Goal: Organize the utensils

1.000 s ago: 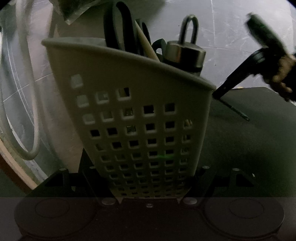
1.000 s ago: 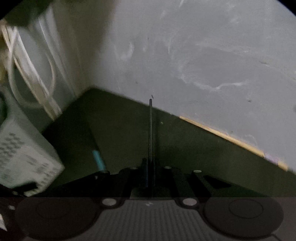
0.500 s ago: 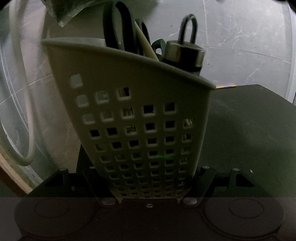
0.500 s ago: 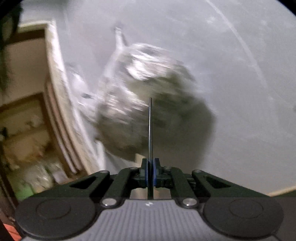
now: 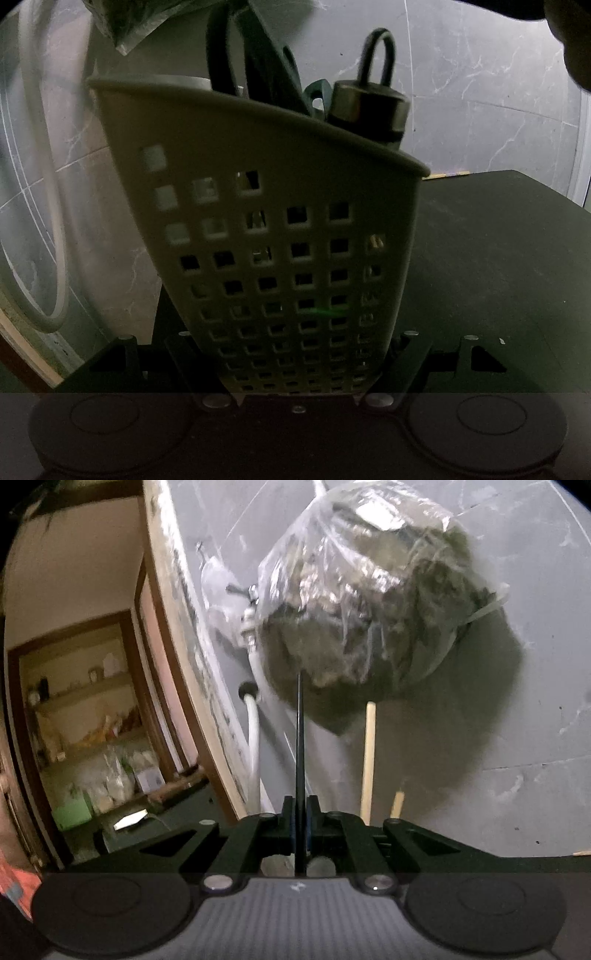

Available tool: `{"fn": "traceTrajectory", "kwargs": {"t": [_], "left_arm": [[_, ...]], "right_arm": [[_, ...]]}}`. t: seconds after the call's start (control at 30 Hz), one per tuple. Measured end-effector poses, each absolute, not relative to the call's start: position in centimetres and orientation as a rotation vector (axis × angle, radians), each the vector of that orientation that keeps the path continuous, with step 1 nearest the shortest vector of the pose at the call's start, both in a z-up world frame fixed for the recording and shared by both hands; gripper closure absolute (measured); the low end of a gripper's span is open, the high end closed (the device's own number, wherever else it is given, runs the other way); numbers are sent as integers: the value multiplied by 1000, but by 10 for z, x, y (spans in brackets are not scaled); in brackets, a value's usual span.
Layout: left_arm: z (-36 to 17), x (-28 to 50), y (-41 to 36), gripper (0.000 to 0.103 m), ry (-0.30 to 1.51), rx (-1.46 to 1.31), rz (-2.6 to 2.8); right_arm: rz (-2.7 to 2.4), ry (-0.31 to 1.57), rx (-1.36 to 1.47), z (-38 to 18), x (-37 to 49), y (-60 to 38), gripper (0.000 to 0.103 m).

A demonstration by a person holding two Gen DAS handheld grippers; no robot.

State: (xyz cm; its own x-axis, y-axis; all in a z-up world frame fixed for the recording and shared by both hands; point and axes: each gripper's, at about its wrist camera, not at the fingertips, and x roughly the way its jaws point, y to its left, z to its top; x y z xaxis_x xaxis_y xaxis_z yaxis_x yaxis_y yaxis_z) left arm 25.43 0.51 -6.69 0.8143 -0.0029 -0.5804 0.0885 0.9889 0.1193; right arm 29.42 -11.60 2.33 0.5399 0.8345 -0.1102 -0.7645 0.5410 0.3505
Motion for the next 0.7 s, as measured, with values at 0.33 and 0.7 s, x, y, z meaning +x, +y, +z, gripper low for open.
{"fn": "traceTrajectory", "kwargs": {"t": [0.33,0.7], "left_arm": [[-66,255,6,26,620,145,-48],[-65,252,5,26,622,132,-40]], "right_arm": [[995,263,125,11,266,-123,75],[852,229,136,35,282,-174,38]]}}
